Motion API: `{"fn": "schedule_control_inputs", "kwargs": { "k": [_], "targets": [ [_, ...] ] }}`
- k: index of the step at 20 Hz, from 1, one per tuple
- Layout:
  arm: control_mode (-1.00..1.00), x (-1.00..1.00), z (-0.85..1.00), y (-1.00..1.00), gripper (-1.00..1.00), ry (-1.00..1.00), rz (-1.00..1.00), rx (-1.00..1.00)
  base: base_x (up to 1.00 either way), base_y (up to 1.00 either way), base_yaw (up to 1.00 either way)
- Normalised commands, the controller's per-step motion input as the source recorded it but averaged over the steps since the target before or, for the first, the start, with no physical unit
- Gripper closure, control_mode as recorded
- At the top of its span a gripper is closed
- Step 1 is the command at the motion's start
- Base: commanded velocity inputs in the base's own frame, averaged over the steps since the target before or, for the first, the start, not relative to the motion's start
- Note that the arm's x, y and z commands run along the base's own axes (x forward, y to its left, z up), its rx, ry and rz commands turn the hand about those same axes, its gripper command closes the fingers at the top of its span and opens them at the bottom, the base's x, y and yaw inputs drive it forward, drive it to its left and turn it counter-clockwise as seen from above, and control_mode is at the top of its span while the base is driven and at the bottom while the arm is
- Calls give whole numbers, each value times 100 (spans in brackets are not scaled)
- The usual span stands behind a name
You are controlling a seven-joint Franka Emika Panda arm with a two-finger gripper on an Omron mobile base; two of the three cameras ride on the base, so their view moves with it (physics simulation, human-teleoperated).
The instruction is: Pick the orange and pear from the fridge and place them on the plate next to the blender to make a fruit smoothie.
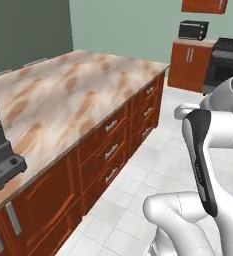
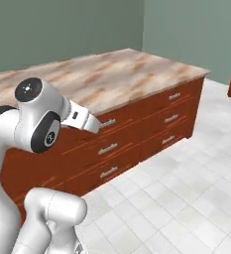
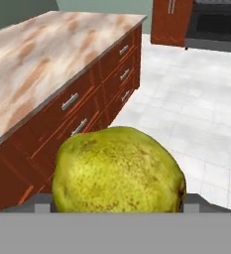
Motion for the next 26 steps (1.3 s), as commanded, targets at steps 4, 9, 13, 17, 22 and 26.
{"fn": "schedule_control_inputs", "kwargs": {
  "k": [4, 9, 13, 17, 22, 26],
  "targets": [
    [100, 0, 0, 0, 100, 0, 0, 0, 0, 1, 100],
    [100, 0, 0, 0, 100, 0, 0, 0, 0, 44, 93],
    [100, 0, 0, 0, 100, 0, 0, 0, 12, 93, 70],
    [100, 0, 0, 0, 100, 0, 0, 0, 56, 100, 48],
    [100, 0, 0, 0, 100, 0, 0, 0, 85, 51, 12],
    [100, 0, 0, 0, 100, 0, 0, 0, 78, 0, 0]
  ]
}}
